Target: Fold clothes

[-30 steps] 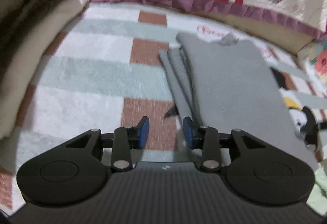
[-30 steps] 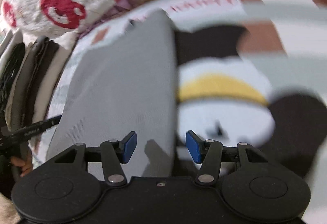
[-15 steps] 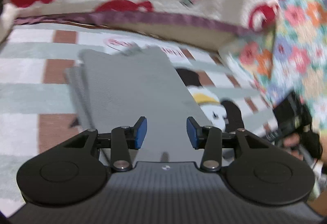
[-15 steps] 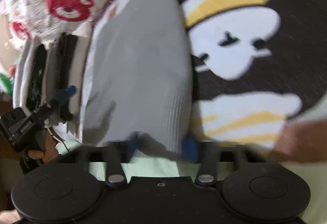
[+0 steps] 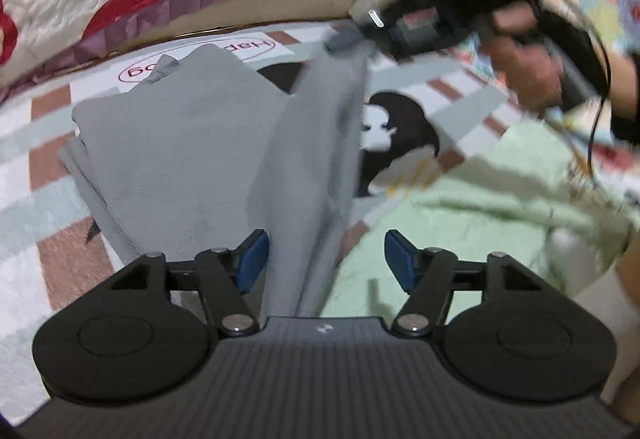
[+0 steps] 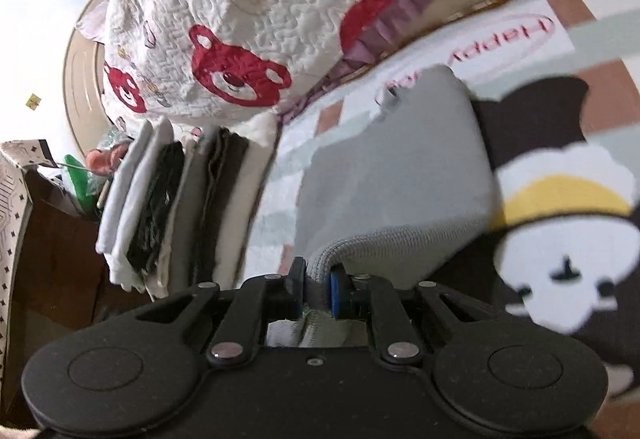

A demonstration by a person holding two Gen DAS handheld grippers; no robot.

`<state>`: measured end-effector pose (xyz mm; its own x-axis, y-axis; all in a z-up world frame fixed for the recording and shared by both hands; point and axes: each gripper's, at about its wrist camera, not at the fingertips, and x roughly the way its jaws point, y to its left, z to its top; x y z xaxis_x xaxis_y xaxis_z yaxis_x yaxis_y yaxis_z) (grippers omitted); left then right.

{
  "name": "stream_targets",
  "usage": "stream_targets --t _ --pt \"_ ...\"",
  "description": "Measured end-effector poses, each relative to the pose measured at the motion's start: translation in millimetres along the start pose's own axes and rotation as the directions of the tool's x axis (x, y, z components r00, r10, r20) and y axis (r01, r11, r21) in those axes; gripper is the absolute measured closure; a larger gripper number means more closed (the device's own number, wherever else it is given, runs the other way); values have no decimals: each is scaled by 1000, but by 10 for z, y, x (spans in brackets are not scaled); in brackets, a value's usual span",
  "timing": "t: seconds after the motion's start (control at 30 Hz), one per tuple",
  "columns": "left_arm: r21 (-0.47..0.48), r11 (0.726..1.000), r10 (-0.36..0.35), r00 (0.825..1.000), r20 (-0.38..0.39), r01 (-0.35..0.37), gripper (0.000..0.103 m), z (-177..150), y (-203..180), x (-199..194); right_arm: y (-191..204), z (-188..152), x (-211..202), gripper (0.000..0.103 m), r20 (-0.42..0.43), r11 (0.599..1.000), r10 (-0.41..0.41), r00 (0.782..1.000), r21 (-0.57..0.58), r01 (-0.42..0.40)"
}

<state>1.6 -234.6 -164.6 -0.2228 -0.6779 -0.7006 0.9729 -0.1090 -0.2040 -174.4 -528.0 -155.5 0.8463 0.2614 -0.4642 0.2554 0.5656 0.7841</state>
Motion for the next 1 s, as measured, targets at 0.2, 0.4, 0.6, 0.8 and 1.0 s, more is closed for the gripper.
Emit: stream_targets --t 0.2,0.4,0.6,0.8,1.0 --pt "-7 985 173 985 4 -173 39 -38 121 57 65 219 82 88 20 1000 2 1000 -25 -2" --pt "11 960 278 960 48 -278 72 64 181 -45 86 239 58 88 47 998 35 998 -53 -33" --pt "37 953 298 952 75 -301 93 131 -30 -194 75 -145 -282 90 102 997 74 992 -32 -71" --pt "62 955 286 955 79 -291 93 168 -342 -388 49 -492 -580 90 96 994 78 992 -80 -70" --pt "97 973 210 978 10 -210 93 404 -196 -302 -111 -560 -714 90 84 996 91 992 -15 -90"
